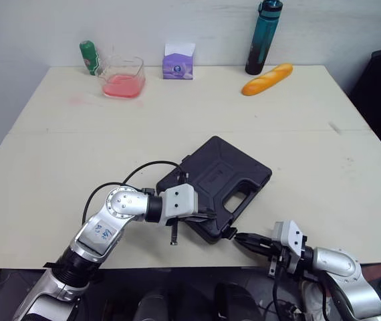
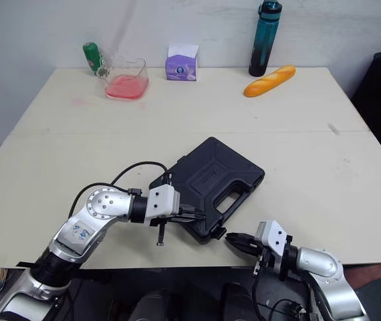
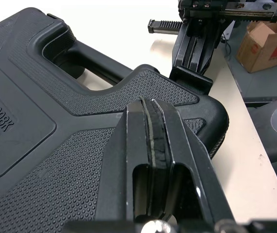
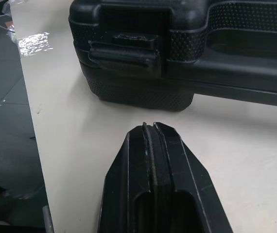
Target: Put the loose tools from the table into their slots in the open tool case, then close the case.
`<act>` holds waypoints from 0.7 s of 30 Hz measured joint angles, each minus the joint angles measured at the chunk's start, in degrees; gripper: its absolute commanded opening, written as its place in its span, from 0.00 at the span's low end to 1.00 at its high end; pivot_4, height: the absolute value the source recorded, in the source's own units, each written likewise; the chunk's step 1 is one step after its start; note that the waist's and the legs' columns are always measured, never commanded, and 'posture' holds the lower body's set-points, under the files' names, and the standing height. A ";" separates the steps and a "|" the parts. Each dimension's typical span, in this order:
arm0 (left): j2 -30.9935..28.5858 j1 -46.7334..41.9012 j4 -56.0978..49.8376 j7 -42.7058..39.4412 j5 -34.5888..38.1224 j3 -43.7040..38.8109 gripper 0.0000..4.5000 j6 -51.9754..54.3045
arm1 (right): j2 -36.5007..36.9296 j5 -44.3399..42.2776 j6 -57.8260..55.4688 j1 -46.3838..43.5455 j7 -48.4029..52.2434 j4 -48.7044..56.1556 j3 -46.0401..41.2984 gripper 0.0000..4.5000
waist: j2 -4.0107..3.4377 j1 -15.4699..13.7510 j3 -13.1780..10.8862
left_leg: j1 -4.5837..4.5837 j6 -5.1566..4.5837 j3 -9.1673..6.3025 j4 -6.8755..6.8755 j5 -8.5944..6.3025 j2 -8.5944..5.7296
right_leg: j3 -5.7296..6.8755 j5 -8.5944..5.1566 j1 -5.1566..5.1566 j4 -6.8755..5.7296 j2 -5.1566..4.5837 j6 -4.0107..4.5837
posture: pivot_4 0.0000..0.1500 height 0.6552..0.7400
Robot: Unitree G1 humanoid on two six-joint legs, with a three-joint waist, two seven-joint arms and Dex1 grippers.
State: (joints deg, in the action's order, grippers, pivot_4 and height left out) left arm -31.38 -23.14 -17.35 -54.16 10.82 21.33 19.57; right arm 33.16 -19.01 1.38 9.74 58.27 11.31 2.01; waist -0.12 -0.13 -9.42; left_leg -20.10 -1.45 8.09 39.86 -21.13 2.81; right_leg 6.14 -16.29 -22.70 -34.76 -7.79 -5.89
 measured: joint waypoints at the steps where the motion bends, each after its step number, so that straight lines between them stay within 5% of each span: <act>1: -0.07 0.01 -0.01 0.08 0.00 0.02 0.01 0.00 | 0.00 -0.01 0.01 -0.11 0.07 -0.08 0.00 0.00 | -0.03 0.01 0.03 | 0.00 0.00 0.00 0.00 0.00 0.00 | 0.00 0.00 0.00 0.00 0.00 0.00 | 1.00 1.00; 21: -0.48 0.04 0.00 0.22 0.01 0.26 0.01 0.00 | -1.05 -1.84 -1.44 -4.11 1.88 0.29 2.21 0.00 | -0.14 0.08 0.30 | 0.02 0.03 -0.01 -0.05 -0.03 0.03 | 0.00 -0.02 0.00 0.03 -0.02 0.04 | 1.00 1.00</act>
State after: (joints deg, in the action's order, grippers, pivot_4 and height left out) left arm -31.86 -23.10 -17.35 -53.94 10.82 21.59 19.57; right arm 32.11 -20.86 -0.05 5.63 60.15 11.60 4.22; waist -0.26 -0.06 -9.11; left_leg -20.08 -1.42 8.08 39.81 -21.15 2.84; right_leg 6.14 -16.31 -22.69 -34.73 -7.81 -5.85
